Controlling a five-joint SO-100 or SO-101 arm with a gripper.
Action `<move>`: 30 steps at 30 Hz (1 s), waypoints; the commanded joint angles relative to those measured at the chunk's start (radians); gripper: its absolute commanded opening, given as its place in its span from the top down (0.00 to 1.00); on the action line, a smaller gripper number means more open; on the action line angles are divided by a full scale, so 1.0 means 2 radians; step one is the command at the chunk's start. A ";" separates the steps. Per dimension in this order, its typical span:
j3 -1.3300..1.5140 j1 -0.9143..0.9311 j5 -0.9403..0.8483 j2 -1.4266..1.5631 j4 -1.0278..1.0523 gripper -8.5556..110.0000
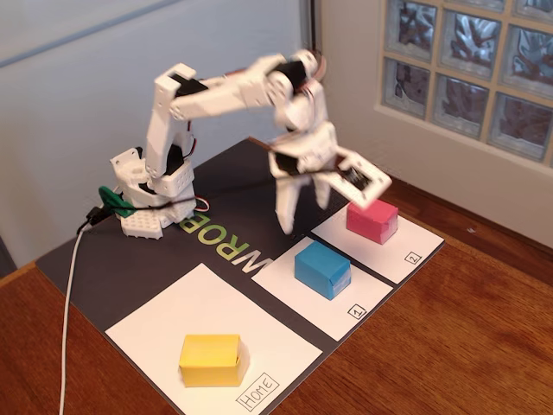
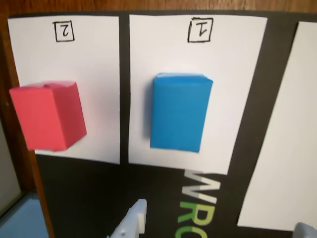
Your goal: Move box blue to zone 1
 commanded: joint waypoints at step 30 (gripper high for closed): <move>0.738 0.193 -0.144 0.784 0.020 0.93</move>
